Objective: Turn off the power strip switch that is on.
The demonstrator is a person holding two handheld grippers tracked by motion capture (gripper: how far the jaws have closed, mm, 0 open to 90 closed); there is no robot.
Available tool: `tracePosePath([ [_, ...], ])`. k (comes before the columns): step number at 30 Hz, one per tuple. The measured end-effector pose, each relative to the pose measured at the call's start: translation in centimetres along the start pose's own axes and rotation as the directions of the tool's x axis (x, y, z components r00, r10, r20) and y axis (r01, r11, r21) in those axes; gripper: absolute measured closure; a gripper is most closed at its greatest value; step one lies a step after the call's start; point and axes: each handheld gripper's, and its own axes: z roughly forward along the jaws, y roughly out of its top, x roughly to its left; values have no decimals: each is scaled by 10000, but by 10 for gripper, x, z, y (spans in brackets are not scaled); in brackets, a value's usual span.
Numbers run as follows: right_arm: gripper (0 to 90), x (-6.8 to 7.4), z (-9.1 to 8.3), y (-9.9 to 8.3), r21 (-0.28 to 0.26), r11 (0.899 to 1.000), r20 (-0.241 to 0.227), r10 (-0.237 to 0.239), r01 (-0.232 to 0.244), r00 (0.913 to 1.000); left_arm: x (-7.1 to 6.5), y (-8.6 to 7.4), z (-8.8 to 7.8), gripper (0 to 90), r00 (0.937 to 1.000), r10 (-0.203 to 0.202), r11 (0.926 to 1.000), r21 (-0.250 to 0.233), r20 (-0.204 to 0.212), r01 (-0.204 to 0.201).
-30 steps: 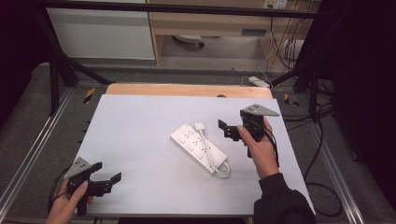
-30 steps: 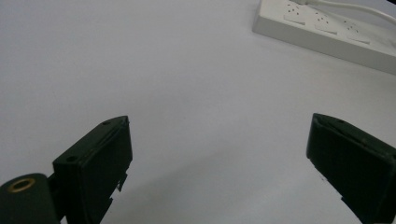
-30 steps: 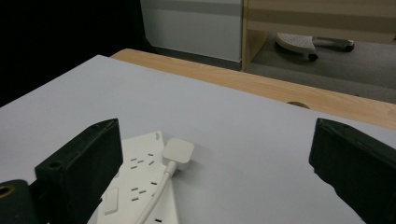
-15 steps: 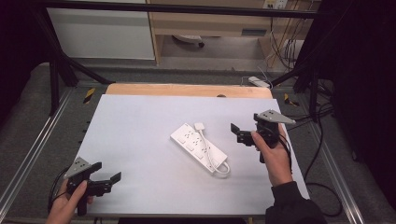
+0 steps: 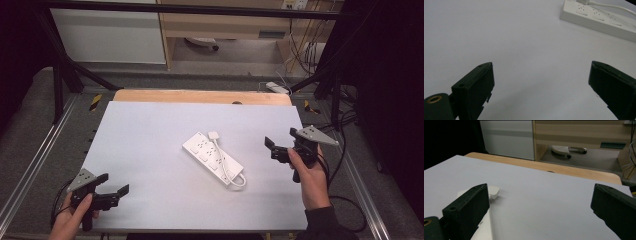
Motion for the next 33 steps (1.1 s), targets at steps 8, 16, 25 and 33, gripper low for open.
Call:
tracePosePath([
  [8,20,-18,-12,-19,28,9999,448,132,-133,9989,0,0,0,66,10000,-41,10000,1,-12,41],
  [16,25,-24,-18,-40,142,9994,630,302,-312,9976,0,0,0,66,10000,-1,10000,-15,20,1],
  [25,27,-22,-18,-63,391,9986,546,330,-351,9980,0,0,0,66,10000,19,10000,4,16,-19],
  [33,35,-15,-11,-83,963,9950,269,260,-284,9993,0,0,0,66,10000,46,10000,12,19,-46],
])
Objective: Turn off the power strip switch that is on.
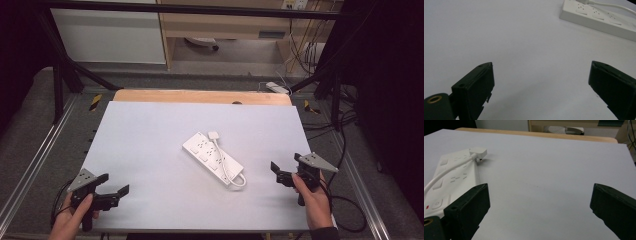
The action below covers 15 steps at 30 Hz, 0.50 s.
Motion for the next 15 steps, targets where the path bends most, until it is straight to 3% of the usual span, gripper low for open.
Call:
tracePosePath([
  [11,35,14,17,-16,744,9967,-393,-293,321,9988,-1,0,0,66,10000,43,10000,1,43,-43],
  [15,34,19,26,-20,1260,9887,-411,-764,810,9962,-1,0,0,66,10000,81,10000,21,43,-81],
])
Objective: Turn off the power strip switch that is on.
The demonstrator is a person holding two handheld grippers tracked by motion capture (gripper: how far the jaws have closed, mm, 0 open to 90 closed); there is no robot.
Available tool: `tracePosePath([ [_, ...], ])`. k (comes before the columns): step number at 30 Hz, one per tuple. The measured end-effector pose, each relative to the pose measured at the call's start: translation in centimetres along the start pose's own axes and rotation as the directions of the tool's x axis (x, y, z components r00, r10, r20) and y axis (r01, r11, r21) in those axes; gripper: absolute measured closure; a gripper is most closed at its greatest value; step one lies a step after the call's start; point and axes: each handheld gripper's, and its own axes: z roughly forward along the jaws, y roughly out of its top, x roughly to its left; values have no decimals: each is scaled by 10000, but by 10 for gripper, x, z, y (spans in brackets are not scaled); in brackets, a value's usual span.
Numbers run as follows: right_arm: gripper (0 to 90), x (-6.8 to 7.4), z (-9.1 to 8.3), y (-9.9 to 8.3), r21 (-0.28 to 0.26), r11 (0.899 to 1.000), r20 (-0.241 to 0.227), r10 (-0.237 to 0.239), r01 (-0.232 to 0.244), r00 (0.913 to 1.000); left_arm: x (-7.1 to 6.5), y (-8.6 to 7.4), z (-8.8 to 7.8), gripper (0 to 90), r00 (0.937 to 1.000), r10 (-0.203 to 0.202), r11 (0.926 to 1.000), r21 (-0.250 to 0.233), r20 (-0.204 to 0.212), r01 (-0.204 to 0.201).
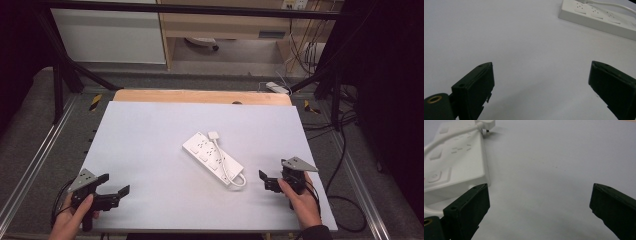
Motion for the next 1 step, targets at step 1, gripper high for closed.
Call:
tracePosePath([
  [1,35,0,2,0,140,9999,81,-3,2,10000,0,0,0,66,10000,3,10000,14,12,-3],
])
